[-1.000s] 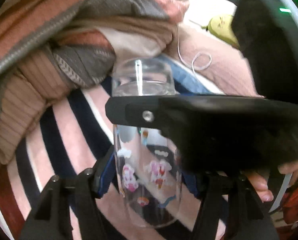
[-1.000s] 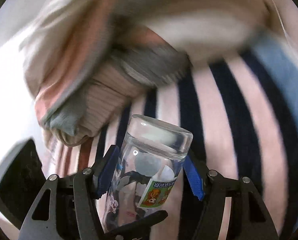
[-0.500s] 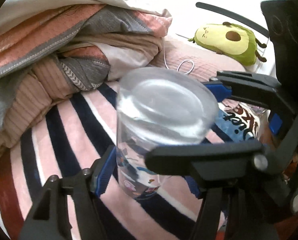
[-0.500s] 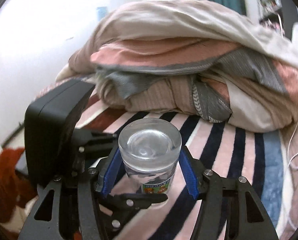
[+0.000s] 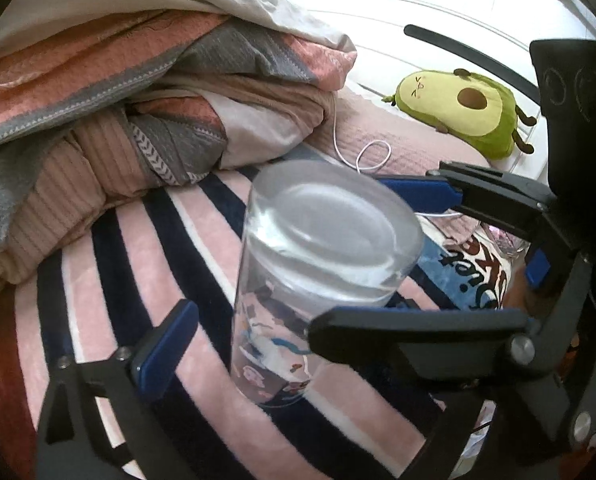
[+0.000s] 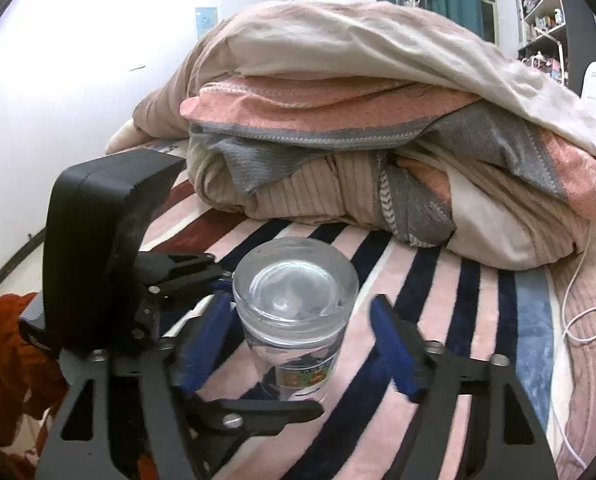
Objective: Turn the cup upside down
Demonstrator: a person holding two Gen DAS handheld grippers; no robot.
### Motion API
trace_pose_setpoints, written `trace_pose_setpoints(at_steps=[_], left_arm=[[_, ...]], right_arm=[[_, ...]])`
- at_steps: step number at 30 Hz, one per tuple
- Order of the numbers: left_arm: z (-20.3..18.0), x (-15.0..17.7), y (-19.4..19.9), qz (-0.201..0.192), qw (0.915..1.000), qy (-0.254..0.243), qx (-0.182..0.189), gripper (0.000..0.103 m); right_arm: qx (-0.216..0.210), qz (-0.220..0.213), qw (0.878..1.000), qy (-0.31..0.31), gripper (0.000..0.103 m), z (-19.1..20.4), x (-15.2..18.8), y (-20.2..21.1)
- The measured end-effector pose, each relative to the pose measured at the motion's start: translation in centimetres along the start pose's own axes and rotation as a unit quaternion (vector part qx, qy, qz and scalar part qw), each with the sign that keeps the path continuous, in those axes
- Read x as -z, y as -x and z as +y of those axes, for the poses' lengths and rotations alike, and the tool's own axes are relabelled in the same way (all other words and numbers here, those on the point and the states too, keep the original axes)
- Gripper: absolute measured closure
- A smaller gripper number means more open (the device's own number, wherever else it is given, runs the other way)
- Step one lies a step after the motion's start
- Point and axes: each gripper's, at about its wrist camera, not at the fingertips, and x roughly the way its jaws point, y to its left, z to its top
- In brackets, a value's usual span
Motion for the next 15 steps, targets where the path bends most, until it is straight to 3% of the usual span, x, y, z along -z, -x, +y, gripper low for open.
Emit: trace_pose_setpoints(at_steps=[8, 11, 12, 15], left_arm=[[0.0, 0.0, 1.2, -0.009, 0.9999, 0.000, -0.008, 0.005], [-0.1, -0.2, 3.6, -0.036, 0.9990, 0.023, -0.012, 0.000], [-0.4, -0.4, 4.7, -0.051, 0.9981, 0.029, -0.021, 0.000], [-1.8, -1.1, 7.8, -0.087, 0.9925, 0.024, -0.083, 0.000]], right_arm=[[-0.007, -0.001, 1.000, -0.008, 0.029, -0.6, -0.1, 0.9], [-0.012, -0.022, 1.000, -0.015, 0.012, -1.0, -0.4, 2.8], [-0.008, -0.031, 0.999, -0.018, 0.006, -1.2, -0.5, 3.6], [0.014, -0.044, 0.998, -0.030, 0.004, -1.8, -0.9, 5.4]])
